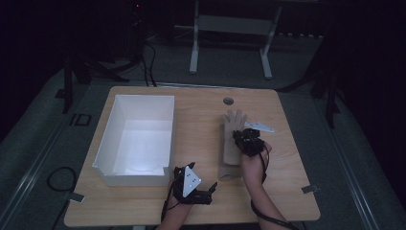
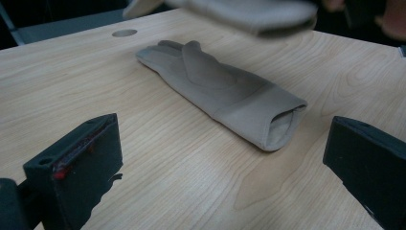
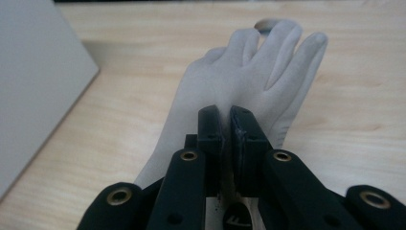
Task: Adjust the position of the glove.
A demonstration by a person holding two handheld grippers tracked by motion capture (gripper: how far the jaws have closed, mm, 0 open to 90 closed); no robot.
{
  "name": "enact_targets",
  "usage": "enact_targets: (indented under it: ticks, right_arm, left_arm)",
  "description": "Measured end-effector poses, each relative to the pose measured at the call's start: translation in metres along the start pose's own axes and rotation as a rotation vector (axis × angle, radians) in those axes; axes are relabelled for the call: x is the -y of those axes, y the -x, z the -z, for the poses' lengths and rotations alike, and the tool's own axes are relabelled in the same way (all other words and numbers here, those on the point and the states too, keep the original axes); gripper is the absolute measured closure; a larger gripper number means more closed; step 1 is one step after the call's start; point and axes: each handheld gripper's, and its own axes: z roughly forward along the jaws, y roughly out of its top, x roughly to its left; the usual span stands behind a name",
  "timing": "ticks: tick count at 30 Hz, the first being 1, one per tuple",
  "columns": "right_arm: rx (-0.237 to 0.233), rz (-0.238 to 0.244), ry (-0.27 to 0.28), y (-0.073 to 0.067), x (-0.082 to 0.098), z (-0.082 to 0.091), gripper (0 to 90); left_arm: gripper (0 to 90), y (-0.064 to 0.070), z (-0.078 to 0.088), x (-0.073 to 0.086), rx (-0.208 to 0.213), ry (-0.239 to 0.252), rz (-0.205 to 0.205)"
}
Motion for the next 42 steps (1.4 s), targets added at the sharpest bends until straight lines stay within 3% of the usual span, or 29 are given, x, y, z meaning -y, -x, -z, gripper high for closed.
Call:
enact_targets:
  ticks: [5,12,28,32,39,42]
  right_arm:
    - [0.001,0.006,-0.040,-0.007,0.014,-0.012,83.6]
    - [0.007,-0.010,-0.094,-0.003,0.035,-0.024,83.1]
    - [-0.018,0.007,-0.131,-0.001,0.051,-0.031,77.4]
    - [-0.043,0.044,-0.136,0.001,0.046,-0.028,63.7]
    - [-0.094,0.065,-0.114,0.014,0.037,-0.017,39.5]
    - [-0.152,0.061,-0.116,0.021,0.033,-0.012,25.5]
  left_arm:
    - [0.1,0.000,0.000,0.000,0.007,0.000,-0.002]
    - [0.2,0.000,0.000,0.000,0.009,-0.002,-0.004]
    - [0.1,0.000,-0.001,-0.001,0.016,-0.012,-0.004]
    - [0.1,0.001,-0.002,-0.001,0.025,-0.024,-0.015]
    - [0.1,-0.001,-0.003,-0.001,0.043,-0.021,-0.006]
    - [0.2,-0.001,-0.004,-0.002,0.065,-0.026,-0.017]
